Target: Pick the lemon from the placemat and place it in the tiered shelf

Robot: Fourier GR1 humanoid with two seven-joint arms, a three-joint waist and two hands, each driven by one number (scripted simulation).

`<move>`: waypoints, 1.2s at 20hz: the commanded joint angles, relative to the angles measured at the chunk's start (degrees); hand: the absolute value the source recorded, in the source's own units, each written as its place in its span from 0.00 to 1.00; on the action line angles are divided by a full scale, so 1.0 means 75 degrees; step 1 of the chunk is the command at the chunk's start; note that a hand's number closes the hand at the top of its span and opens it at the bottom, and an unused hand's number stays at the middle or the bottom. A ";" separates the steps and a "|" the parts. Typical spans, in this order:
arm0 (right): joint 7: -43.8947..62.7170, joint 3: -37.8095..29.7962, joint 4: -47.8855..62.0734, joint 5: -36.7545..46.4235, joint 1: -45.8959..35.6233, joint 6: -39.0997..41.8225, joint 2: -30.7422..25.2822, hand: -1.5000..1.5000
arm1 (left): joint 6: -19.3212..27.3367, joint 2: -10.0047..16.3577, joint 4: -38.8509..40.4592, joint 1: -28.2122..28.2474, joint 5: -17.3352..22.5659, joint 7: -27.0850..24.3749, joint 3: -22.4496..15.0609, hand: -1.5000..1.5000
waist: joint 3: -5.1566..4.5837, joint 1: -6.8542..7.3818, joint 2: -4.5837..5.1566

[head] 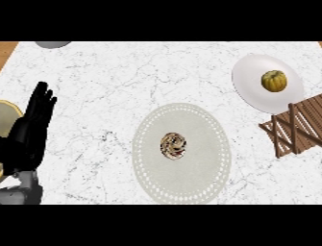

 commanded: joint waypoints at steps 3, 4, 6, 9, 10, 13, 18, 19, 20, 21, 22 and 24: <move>-0.0719 0.0918 0.1706 0.0984 -0.1641 -0.0304 0.0470 1.00 | 0.0005 -0.0038 0.0190 -0.0274 -0.0011 0.0049 0.0131 0.50 | 0.0004 0.0019 0.0010; -0.0426 0.1205 0.1656 0.1042 -0.2016 -0.0494 0.0662 1.00 | 0.0013 -0.0127 -0.0143 0.0072 -0.0162 0.0022 -0.0100 0.50 | 0.0003 0.0046 0.0005; -0.0343 0.1440 0.1600 0.1357 -0.2248 -0.0725 0.0967 1.00 | -0.0249 0.0211 -0.0284 -0.0067 0.0006 0.0266 0.0159 0.50 | 0.0003 0.0036 0.0000; -0.0865 0.1577 0.2689 0.1778 -0.3055 -0.0867 0.1090 1.00 | -0.0276 0.0017 0.0067 -0.0026 0.0002 -0.0090 0.0120 0.50 | 0.0003 0.0030 0.0008; -0.0410 0.1597 0.2828 0.1591 -0.3594 -0.0673 0.0950 1.00 | -0.0329 0.0229 0.0163 -0.0211 0.0181 -0.0022 0.0489 0.50 | 0.0001 0.0039 0.0008; -0.1077 0.1669 0.3342 0.2096 -0.3740 -0.0757 0.1247 1.00 | -0.0253 -0.0080 -0.0213 0.0204 0.0060 0.0074 0.0199 0.50 | 0.0002 0.0005 -0.0005; -0.0786 0.1450 0.4343 0.1814 -0.4328 -0.0776 0.1540 1.00 | -0.0248 0.0033 -0.0346 -0.0066 0.0044 0.0431 0.0249 0.50 | 0.0007 0.0043 0.0008; -0.0610 0.1786 0.4294 0.1934 -0.4670 -0.0902 0.1894 1.00 | 0.0000 -0.0120 0.0191 -0.0560 -0.0161 0.0320 0.0211 0.50 | 0.0004 0.0027 0.0020; -0.0444 0.1864 0.4605 0.2001 -0.4977 -0.0535 0.1655 0.00 | -0.0240 -0.0130 0.0015 0.0097 -0.0105 -0.0192 0.0163 0.50 | 0.0001 0.0049 0.0008; -0.0332 0.1862 0.4309 0.2004 -0.4675 -0.0417 0.1691 0.00 | -0.0209 -0.0179 -0.0588 0.0448 -0.0061 0.0139 0.0111 0.50 | 0.0001 0.0011 -0.0013; -0.0560 0.2045 0.4656 0.2213 -0.4922 -0.0517 0.1854 0.00 | -0.0586 0.0192 -0.0159 0.0105 0.0307 0.0138 0.0533 0.50 | 0.0001 0.0024 0.0000; -0.0885 0.1942 0.5300 0.2317 -0.5239 -0.0271 0.1660 0.00 | -0.0199 0.0006 0.0310 -0.0388 -0.0143 0.0178 0.0369 0.50 | 0.0002 -0.0004 0.0005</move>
